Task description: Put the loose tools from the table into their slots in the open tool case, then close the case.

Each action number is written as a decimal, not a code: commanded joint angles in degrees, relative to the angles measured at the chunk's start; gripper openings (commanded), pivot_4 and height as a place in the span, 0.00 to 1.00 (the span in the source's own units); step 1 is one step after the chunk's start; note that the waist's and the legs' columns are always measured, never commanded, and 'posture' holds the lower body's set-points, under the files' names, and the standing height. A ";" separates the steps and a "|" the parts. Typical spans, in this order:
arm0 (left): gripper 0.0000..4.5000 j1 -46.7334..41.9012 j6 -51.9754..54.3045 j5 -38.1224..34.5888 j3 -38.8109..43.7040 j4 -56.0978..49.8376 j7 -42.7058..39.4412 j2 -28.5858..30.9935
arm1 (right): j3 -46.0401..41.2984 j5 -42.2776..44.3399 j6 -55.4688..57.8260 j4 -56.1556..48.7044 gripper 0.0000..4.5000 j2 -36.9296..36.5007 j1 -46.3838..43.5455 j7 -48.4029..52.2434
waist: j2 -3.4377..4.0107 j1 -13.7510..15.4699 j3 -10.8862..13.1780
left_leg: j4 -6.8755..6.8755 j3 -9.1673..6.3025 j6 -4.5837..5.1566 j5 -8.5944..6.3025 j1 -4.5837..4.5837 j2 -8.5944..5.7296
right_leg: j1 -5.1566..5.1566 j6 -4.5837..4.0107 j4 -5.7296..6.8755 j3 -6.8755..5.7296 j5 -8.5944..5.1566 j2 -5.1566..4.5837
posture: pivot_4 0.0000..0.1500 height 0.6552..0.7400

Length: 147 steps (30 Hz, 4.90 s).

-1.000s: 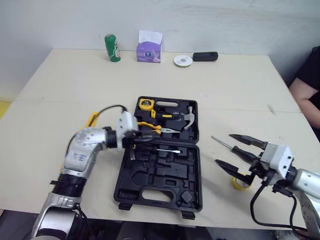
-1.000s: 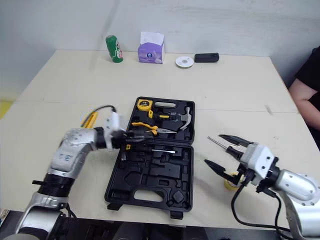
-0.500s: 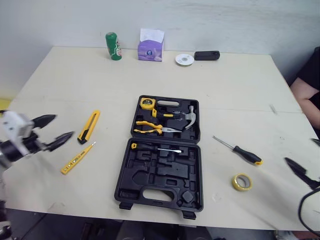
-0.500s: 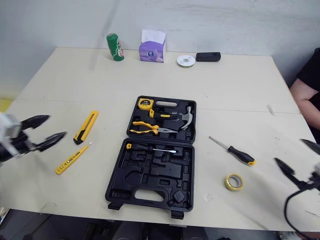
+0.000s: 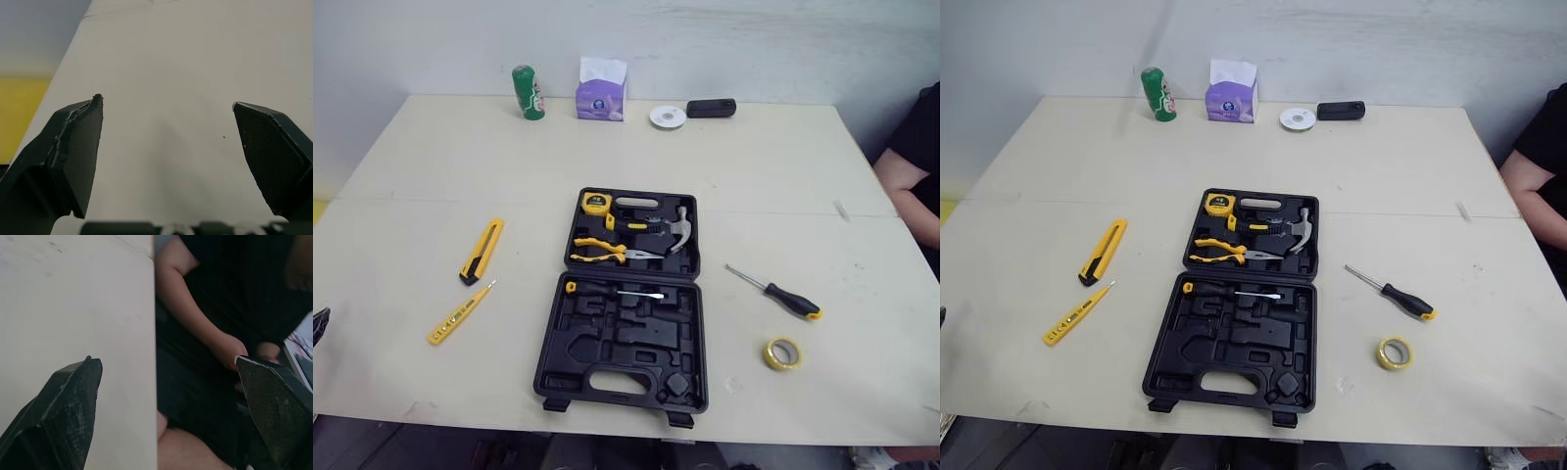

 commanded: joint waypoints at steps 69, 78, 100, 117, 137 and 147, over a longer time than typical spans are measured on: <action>1.00 -16.03 34.39 -22.69 -40.34 -66.78 -20.82 -4.36 | 40.02 -1.64 50.72 -32.67 0.20 -12.85 -26.62 19.07 | 0.33 0.25 0.10 | 0.36 -0.01 -0.22 0.41 -0.33 -0.03 | 0.05 0.28 -0.13 -0.01 0.19 0.17 | 1.00 1.00; 1.00 -17.94 32.77 -21.79 -41.58 -64.43 -22.35 -5.72 | 37.09 -0.36 50.11 -35.24 0.20 -13.99 -26.32 18.51 | 0.32 0.25 0.11 | 0.41 0.00 -0.23 0.47 -0.33 -0.04 | 0.06 0.32 -0.07 -0.01 0.21 0.20 | 1.00 1.00; 1.00 -12.98 23.11 -13.38 -36.04 -49.37 -29.01 -1.30 | 58.93 13.65 99.00 -77.97 0.20 -17.66 -57.19 10.97 | 0.45 -0.19 0.22 | 0.22 -0.08 -0.22 0.47 -0.64 -0.08 | -0.36 0.31 -0.19 0.00 0.21 0.05 | 1.00 1.00; 1.00 -6.36 23.44 -13.35 -33.32 -52.36 -27.35 -0.76 | 78.17 5.84 105.02 -79.29 0.20 -8.45 -66.64 2.63 | 0.43 -0.11 0.23 | 0.26 -0.08 -0.23 0.59 -1.04 -0.13 | -0.90 0.28 0.09 0.00 0.19 0.00 | 1.00 1.00; 1.00 -6.07 25.86 -13.68 -34.05 -54.53 -25.51 0.11 | 82.35 2.66 104.69 -77.53 0.20 -6.22 -66.75 2.12 | 0.43 -0.28 0.22 | 0.31 -0.08 -0.23 0.65 -1.03 -0.15 | -0.94 0.28 0.28 0.01 0.20 -0.02 | 1.00 1.00; 1.00 -5.90 25.82 -13.50 -34.19 -54.64 -24.81 -0.44 | 83.25 1.21 104.03 -76.75 0.20 -6.89 -66.98 3.90 | 0.43 -0.33 0.22 | 0.32 -0.08 -0.24 0.67 -1.02 -0.16 | -0.97 0.27 0.39 0.03 0.19 -0.03 | 1.00 1.00</action>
